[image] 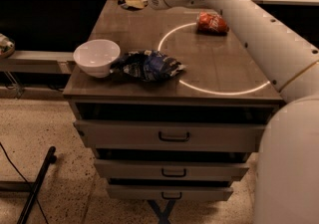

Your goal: Place rxbar blueberry into white bowl

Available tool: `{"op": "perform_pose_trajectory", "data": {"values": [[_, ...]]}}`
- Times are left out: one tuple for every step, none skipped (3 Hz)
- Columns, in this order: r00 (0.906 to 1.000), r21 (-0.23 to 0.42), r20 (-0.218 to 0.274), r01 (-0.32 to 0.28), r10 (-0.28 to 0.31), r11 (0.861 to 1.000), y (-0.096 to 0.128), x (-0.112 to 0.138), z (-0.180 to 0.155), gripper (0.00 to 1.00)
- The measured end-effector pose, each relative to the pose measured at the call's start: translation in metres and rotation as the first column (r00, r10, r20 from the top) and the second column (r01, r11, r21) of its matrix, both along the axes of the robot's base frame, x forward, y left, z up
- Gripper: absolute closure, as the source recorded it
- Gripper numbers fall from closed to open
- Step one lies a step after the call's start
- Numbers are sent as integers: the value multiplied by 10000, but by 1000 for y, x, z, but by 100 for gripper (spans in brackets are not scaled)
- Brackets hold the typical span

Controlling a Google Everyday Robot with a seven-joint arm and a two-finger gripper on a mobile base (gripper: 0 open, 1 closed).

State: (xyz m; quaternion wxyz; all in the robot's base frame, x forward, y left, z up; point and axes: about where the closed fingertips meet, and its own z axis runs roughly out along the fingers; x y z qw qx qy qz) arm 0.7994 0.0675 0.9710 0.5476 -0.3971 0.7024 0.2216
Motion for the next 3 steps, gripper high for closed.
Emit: {"op": "perform_pose_trajectory", "data": {"values": [[9997,385,15,-235,235,9990,-12,-44,22,100],[9974,336,191,-707,701,9969,-12,-80,36,100],[9973,336,191,-709,703,9969,-12,-80,36,100]]}}
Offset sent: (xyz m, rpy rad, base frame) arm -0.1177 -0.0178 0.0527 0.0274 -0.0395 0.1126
